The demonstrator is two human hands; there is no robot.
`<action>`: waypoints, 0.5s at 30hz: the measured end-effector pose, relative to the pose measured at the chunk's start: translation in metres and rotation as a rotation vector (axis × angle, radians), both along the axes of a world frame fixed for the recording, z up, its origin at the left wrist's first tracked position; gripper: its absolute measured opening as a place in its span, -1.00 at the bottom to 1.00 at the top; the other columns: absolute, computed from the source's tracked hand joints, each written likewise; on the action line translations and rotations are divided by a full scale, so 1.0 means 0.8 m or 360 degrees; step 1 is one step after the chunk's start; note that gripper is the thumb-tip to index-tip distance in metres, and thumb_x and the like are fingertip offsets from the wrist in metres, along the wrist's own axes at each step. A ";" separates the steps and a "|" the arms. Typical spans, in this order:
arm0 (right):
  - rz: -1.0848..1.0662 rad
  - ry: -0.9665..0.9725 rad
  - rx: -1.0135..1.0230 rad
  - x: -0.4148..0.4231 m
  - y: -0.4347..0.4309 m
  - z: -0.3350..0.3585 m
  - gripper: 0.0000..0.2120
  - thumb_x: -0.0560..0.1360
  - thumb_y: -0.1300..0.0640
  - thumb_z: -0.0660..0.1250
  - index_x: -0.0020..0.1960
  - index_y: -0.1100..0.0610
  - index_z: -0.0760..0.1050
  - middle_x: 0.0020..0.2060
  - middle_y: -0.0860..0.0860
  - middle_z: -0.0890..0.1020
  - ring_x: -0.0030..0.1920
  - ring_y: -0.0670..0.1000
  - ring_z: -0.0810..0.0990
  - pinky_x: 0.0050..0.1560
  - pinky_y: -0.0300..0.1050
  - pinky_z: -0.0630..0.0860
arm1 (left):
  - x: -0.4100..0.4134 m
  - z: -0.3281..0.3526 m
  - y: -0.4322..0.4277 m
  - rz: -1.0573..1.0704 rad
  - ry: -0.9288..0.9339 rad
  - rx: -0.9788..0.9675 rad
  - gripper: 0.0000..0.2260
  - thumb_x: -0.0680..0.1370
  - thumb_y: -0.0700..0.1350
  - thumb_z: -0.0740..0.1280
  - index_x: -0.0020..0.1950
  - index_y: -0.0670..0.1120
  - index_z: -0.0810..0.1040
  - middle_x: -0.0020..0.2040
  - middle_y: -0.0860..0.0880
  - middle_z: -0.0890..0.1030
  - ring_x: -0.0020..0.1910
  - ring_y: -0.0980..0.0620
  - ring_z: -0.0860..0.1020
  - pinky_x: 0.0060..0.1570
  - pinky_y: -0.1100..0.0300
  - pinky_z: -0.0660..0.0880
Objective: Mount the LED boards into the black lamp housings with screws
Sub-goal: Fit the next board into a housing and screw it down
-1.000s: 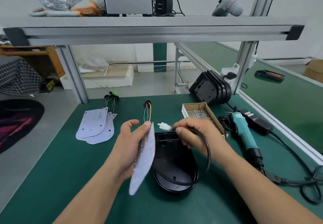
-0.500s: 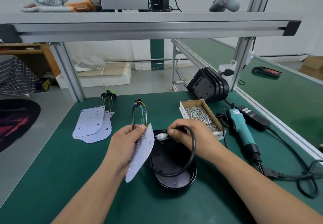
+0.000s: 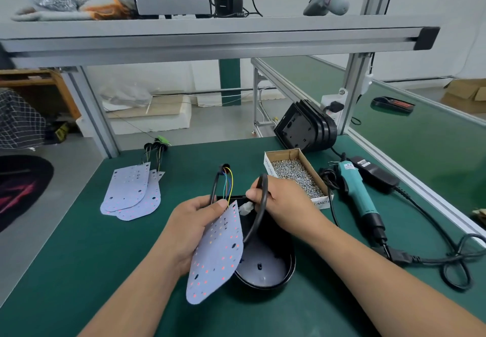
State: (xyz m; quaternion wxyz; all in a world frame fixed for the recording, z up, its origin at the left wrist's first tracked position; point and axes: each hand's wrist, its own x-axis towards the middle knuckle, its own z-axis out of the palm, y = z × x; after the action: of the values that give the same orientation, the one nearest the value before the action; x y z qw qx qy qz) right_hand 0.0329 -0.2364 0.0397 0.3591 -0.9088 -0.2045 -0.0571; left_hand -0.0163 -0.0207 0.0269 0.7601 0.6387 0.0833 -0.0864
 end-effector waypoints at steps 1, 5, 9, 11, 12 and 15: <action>-0.0023 -0.0015 0.0017 0.000 0.000 0.001 -0.75 0.62 -0.17 0.34 -0.09 -0.02 0.56 -0.25 -0.13 0.69 -0.13 -0.01 0.65 -0.01 0.08 0.57 | -0.001 0.001 0.000 -0.0025 -0.0026 -0.0025 -0.83 0.61 -0.12 0.46 0.13 -0.17 0.73 -0.01 -0.32 0.70 -0.21 -0.12 0.61 -0.23 0.09 0.61; 0.0034 -0.0095 -0.0082 -0.009 0.006 0.006 -0.83 0.49 -0.11 0.53 -0.06 -0.08 0.59 -0.23 -0.18 0.63 -0.13 -0.10 0.60 -0.02 -0.02 0.55 | -0.001 0.002 -0.004 -0.0007 -0.0132 -0.0121 -0.83 0.60 -0.15 0.46 0.17 -0.13 0.73 0.01 -0.26 0.70 -0.17 -0.10 0.62 -0.15 0.09 0.62; 0.0021 -0.0269 -0.0078 -0.014 0.012 0.006 -0.87 0.51 -0.04 0.52 -0.05 -0.02 0.62 -0.18 -0.15 0.65 -0.08 -0.05 0.59 -0.01 -0.01 0.52 | 0.001 0.002 -0.004 0.0120 -0.0135 -0.0187 -0.61 0.45 -0.10 0.57 0.25 -0.13 0.68 0.07 -0.22 0.72 -0.12 -0.09 0.65 -0.06 0.04 0.61; 0.0013 -0.0284 -0.0090 -0.013 0.015 0.006 -0.87 0.51 -0.03 0.52 -0.05 -0.01 0.63 -0.16 -0.10 0.67 -0.06 -0.01 0.60 -0.01 0.00 0.52 | 0.001 0.003 -0.002 0.0123 -0.0154 -0.0163 -0.51 0.36 -0.05 0.59 0.26 -0.13 0.67 0.05 -0.20 0.73 -0.13 -0.07 0.66 -0.07 0.05 0.60; 0.0009 -0.0238 -0.0053 -0.012 0.015 0.006 -0.88 0.49 -0.02 0.54 -0.06 -0.01 0.63 -0.17 -0.10 0.67 -0.07 -0.03 0.60 -0.02 -0.01 0.52 | 0.001 0.002 -0.003 0.0134 -0.0159 -0.0149 -0.49 0.34 -0.04 0.60 0.25 -0.13 0.67 0.04 -0.19 0.74 -0.14 -0.07 0.67 -0.08 0.05 0.60; 0.0003 -0.0089 0.0142 -0.006 0.013 0.003 -0.89 0.47 0.03 0.56 -0.10 -0.03 0.63 -0.23 -0.14 0.67 -0.14 -0.13 0.60 -0.04 -0.09 0.53 | 0.001 0.002 -0.002 0.0143 -0.0167 -0.0153 -0.50 0.33 -0.04 0.61 0.23 -0.16 0.65 0.01 -0.17 0.73 -0.16 -0.07 0.67 -0.13 0.05 0.62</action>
State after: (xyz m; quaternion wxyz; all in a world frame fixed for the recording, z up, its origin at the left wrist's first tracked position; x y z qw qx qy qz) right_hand 0.0277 -0.2263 0.0419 0.3934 -0.8898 -0.2126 -0.0911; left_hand -0.0151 -0.0224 0.0285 0.7963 0.6007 0.0677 -0.0227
